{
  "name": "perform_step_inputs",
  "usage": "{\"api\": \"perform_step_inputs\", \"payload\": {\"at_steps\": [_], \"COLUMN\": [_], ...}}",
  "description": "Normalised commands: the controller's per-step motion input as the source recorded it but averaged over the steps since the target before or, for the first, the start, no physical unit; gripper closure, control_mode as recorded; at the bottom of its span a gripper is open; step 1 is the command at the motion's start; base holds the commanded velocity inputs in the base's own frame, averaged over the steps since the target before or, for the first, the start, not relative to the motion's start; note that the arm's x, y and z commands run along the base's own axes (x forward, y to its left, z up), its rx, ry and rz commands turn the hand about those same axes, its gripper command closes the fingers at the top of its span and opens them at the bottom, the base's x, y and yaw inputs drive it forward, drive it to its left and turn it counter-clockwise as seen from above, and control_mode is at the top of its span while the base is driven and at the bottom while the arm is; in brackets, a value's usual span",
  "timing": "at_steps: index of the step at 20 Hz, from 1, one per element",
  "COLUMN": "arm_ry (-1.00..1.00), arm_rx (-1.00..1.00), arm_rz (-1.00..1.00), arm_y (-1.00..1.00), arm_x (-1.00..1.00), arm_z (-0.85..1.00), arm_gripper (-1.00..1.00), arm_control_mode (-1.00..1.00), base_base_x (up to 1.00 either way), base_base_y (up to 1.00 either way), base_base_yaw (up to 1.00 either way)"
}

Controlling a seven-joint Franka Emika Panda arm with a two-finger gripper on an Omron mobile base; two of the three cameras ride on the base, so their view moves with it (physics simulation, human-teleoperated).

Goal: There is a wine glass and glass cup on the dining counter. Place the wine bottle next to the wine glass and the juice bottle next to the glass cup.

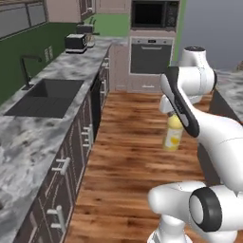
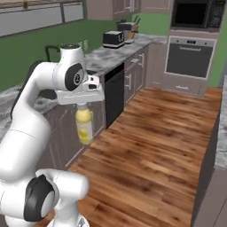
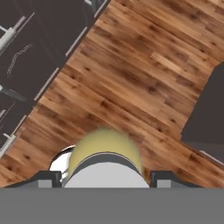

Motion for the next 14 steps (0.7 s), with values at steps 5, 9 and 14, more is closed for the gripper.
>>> {"api": "perform_step_inputs", "payload": {"at_steps": [5, 9, 14], "arm_ry": [0.00, 0.00, 0.00], "arm_rx": [0.00, 0.00, 0.00], "arm_rz": [0.00, 0.00, 0.00], "arm_y": [0.00, 0.00, 0.00], "arm_x": [0.00, 0.00, 0.00], "arm_z": [0.00, 0.00, 0.00], "arm_gripper": [1.00, 1.00, 1.00], "arm_control_mode": [1.00, 1.00, 1.00], "base_base_x": [0.68, 0.91, 0.94], "base_base_y": [0.02, 0.07, 0.06], "base_base_yaw": [-0.34, -0.11, -0.01]}}
